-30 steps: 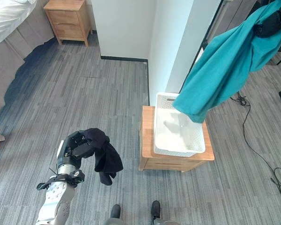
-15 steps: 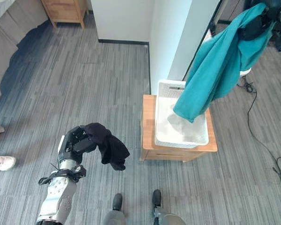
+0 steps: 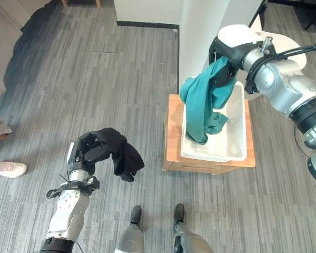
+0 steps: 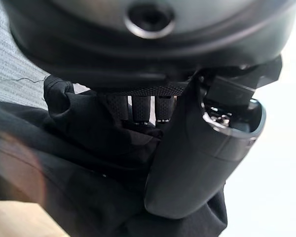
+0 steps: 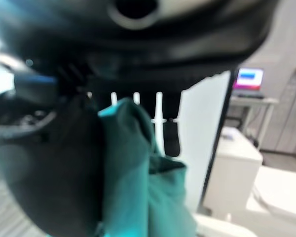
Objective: Pick up bed clothes into laundry basket.
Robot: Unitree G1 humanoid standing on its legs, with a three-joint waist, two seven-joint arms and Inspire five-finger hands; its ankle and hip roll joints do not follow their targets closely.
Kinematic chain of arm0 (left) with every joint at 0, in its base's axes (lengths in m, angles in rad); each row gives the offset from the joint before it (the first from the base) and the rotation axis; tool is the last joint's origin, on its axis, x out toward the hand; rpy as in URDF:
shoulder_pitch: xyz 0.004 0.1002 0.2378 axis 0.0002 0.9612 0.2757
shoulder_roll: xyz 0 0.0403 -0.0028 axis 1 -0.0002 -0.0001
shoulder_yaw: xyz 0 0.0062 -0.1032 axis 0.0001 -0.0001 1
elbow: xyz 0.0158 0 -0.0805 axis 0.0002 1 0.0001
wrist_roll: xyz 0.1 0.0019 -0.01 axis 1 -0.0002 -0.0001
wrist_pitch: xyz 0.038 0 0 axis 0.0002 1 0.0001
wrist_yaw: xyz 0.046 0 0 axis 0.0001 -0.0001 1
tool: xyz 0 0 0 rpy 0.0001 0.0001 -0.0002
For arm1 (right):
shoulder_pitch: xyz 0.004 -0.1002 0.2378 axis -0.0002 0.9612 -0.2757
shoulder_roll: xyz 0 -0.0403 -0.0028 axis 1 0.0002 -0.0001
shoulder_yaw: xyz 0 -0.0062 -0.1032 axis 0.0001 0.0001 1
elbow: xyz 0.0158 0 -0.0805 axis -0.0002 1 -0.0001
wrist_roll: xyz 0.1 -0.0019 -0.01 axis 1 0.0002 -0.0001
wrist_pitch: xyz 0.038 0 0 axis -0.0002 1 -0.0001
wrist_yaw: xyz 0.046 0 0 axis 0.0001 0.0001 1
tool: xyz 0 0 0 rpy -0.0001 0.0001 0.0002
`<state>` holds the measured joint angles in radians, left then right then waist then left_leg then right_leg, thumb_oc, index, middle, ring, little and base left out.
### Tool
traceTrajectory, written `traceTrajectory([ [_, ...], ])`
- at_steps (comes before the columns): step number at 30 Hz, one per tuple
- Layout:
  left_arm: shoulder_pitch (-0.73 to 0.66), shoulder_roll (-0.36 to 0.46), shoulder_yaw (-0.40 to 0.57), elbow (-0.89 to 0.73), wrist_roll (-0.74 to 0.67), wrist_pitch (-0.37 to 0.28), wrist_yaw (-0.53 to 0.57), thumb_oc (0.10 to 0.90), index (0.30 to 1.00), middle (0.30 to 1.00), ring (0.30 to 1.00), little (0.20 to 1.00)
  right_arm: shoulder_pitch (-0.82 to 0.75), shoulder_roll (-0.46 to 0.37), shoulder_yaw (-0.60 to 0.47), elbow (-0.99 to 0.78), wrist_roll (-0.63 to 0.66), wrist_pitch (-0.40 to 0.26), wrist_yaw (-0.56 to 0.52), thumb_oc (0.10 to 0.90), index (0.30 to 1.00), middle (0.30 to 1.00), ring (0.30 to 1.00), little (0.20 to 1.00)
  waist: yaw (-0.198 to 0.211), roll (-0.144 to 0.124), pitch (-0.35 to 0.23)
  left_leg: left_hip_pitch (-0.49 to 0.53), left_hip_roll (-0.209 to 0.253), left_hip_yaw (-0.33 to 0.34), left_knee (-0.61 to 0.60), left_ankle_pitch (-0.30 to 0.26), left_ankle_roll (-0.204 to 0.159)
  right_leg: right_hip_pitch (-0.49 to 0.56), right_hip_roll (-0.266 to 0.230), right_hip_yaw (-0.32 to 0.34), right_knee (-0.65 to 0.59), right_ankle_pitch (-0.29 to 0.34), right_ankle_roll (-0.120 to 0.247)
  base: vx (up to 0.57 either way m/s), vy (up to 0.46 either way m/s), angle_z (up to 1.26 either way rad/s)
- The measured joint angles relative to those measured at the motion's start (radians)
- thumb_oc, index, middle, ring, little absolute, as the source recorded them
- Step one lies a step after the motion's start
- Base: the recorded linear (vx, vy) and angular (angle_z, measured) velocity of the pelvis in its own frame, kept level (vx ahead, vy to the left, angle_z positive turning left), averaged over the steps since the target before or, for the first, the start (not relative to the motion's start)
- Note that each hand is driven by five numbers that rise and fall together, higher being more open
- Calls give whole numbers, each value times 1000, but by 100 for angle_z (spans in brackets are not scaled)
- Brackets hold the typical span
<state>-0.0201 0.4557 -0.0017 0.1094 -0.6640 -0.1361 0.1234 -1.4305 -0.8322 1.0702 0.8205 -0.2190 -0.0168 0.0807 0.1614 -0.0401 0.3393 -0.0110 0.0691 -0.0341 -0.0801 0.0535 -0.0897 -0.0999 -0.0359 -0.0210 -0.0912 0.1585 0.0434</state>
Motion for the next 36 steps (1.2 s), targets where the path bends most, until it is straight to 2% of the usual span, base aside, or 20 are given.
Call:
traceTrajectory([
  [7, 6, 2, 10, 1, 0, 0, -2, 400, 300, 300, 300, 300, 14, 8, 3, 122, 12, 5, 92, 400, 300, 300, 300, 300, 9, -1, 1, -1, 1, -2, 0, 0, 0, 0, 0, -1, 0, 0, 0, 0, 0, 0],
  [18, 11, 4, 11, 1, 0, -1, -6, 400, 300, 300, 300, 300, 14, -37, 4, 140, 37, 6, 112, 400, 300, 300, 300, 300, -16, 3, 3, -3, 1, 13, -2, 0, 0, -11, 0, 12, 0, 0, 0, 1, 0, -4],
  [19, 11, 4, 11, 1, 0, -1, -7, 400, 300, 300, 300, 300, 14, -49, 4, 111, 37, 6, 113, 579, 568, 568, 568, 568, -15, 7, 6, -4, 1, 16, -2, 0, 0, -13, 0, 14, 0, 1, -1, 13, 2, -7],
  [20, 11, 4, 11, 1, 0, -1, -7, 400, 300, 300, 300, 300, 14, -54, 4, 94, 38, 6, 114, 800, 900, 900, 900, 900, -17, 10, 7, -4, 1, 17, -3, 0, 0, -14, 0, 16, 0, 1, -1, 21, 1, -6],
  [23, 9, 4, 11, 0, 0, -1, -9, 400, 300, 300, 300, 300, 13, -65, 4, 47, 59, 5, 127, 800, 900, 900, 900, 900, -18, 19, 12, -4, 1, 24, -3, 0, 0, -17, 0, 22, 0, 3, -1, 16, -2, -5],
  [28, 8, 4, 11, 0, 0, -1, -27, 400, 300, 300, 300, 300, 11, -74, 13, 21, 119, 4, 160, 800, 900, 900, 900, 900, -18, 20, 13, -4, 2, 24, -3, 0, 0, -17, 0, 23, 0, 3, -1, 0, 0, 0],
  [31, 7, 4, 13, 1, -1, -1, -30, 400, 300, 300, 300, 300, -35, -163, 74, -103, 243, -1, 223, 800, 900, 900, 900, 900, -19, 20, 13, -3, 1, 24, -5, 0, 0, -17, 0, 23, 0, 3, -1, 0, 0, 0],
  [35, 6, 4, 13, 1, -1, -1, -35, 400, 300, 300, 300, 300, -165, -190, 173, -80, 333, 6, 258, 800, 900, 900, 900, 900, -28, 19, 13, -1, 3, 23, -4, 0, 0, -13, 1, 20, 0, 4, -1, 0, 0, 0],
  [36, 6, 5, 13, 1, -1, -1, -43, 400, 300, 300, 300, 300, -232, -219, 255, -87, 344, 9, 267, 800, 900, 900, 900, 900, -30, 19, 12, 0, 2, 23, -4, 0, 0, -12, 2, 20, 0, 4, -1, 0, 0, 0],
])
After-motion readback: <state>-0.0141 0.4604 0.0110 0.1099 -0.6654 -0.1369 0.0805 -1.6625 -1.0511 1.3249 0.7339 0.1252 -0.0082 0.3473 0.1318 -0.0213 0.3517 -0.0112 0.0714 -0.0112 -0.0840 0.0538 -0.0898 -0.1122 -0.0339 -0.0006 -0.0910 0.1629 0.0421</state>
